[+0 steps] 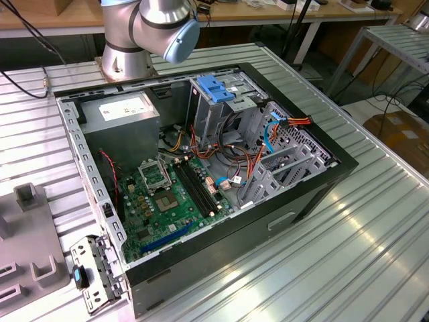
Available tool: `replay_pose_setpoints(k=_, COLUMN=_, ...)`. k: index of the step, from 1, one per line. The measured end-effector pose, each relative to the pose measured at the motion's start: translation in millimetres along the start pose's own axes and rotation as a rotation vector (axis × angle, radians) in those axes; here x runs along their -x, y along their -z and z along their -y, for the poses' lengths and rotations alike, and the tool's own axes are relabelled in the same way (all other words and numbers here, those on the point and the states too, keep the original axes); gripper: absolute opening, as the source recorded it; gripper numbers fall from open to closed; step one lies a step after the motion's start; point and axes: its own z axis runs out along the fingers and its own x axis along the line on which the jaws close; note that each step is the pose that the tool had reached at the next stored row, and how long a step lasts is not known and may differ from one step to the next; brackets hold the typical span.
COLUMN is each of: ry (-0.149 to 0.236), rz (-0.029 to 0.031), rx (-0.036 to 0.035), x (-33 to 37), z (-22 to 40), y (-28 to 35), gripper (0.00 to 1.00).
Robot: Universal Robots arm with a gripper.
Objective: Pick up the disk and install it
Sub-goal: 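Pick up the disk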
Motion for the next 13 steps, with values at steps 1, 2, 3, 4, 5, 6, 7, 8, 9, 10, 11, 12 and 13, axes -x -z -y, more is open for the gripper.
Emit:
replay_pose_setpoints(k=1, ry=0.005, rz=-0.0004, rx=-0.0001, x=0.0, z=0.0, y=0.0, gripper=0.11)
replay_pose_setpoints(k=2, ry=0.011, rz=-0.0008, rx=-0.0002, x=0.0, z=0.0, y=0.0, gripper=0.11)
replay_pose_setpoints(k=3, ry=0.022, rz=-0.0013, rx=-0.0004, x=0.0, z=0.0, y=0.0, gripper=0.11)
replay_pose_setpoints(k=4, ry=0.044, rz=-0.0024, rx=-0.0007, x=0.0, z=0.0, y=0.0, gripper=0.11)
replay_pose_setpoints(k=5, ry=0.059, rz=-0.0032, rx=-0.0010, x=0.0, z=0.0, y=0.0, gripper=0.11)
replay_pose_setpoints(k=6, ry=0.072, rz=-0.0040, rx=-0.0013, x=-0.1, z=0.0, y=0.0, gripper=0.11)
replay_pose_setpoints(k=7, ry=0.088, rz=-0.0048, rx=-0.0015, x=-0.1, z=0.0, y=0.0, gripper=0.11)
replay_pose_setpoints(k=8, ry=0.104, rz=-0.0057, rx=-0.0018, x=0.0, z=0.0, y=0.0, gripper=0.11)
replay_pose_setpoints(k=9, ry=0.129, rz=-0.0070, rx=-0.0023, x=-0.1, z=0.0, y=0.0, gripper=0.11)
replay_pose_setpoints(k=10, ry=0.154, rz=-0.0084, rx=-0.0027, x=-0.1, z=0.0, y=0.0, gripper=0.11)
replay_pose_setpoints(k=11, ry=0.176, rz=-0.0096, rx=-0.0031, x=-0.1, z=0.0, y=0.0, gripper=0.11)
replay_pose_setpoints(k=12, ry=0.194, rz=-0.0105, rx=-0.0034, x=-0.2, z=0.1, y=0.0, gripper=0.11)
replay_pose_setpoints(k=13, ry=0.202, rz=-0.0109, rx=-0.0035, x=-0.2, z=0.1, y=0.0, gripper=0.11)
